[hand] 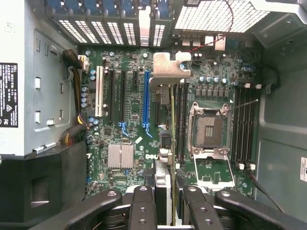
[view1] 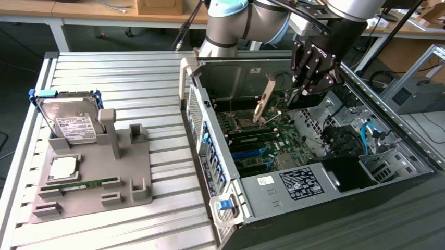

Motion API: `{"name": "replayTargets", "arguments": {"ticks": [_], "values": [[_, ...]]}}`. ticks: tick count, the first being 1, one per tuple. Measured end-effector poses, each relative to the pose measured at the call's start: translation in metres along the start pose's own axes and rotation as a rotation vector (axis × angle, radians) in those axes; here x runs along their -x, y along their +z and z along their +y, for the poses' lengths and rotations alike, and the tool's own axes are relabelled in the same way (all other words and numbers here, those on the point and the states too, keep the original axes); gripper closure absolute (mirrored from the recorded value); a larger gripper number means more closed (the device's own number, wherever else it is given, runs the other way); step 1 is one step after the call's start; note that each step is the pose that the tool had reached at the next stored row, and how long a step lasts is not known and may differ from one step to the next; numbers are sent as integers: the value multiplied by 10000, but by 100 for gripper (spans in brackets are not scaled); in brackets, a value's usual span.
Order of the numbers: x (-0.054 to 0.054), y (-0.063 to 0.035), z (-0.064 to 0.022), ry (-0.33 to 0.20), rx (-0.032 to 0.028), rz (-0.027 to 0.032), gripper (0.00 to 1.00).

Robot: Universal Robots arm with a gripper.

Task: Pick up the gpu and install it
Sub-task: 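Insert the gpu into the slot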

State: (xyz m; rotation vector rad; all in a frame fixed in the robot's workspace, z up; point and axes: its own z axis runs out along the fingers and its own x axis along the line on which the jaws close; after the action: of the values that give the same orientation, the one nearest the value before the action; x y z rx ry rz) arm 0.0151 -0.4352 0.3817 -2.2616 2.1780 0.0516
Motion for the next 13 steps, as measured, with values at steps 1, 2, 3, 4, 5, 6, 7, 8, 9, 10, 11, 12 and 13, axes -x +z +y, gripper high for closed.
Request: {"name": "replayTargets", "arguments": {"ticks": [1,2,3,4,5,6,7,8,9,10,11,12,13], "values": [[-2,1,0,0,0,0,73],[-3,1,1,-1,0,-1,73],[-5,2,2,-1,0,-1,73],[-7,2,2,-1,0,0,73],[-9,3,3,0,-1,0,73],[-12,4,4,-1,0,-1,73],[-13,5,4,-1,0,0,73],[-17,6,5,0,0,0,73],[-20,8,6,0,0,-1,73],[-21,8,7,0,0,-1,73],[-23,9,7,0,0,0,73],[-25,10,7,0,0,0,73],[-26,11,8,0,0,-1,73]]}}
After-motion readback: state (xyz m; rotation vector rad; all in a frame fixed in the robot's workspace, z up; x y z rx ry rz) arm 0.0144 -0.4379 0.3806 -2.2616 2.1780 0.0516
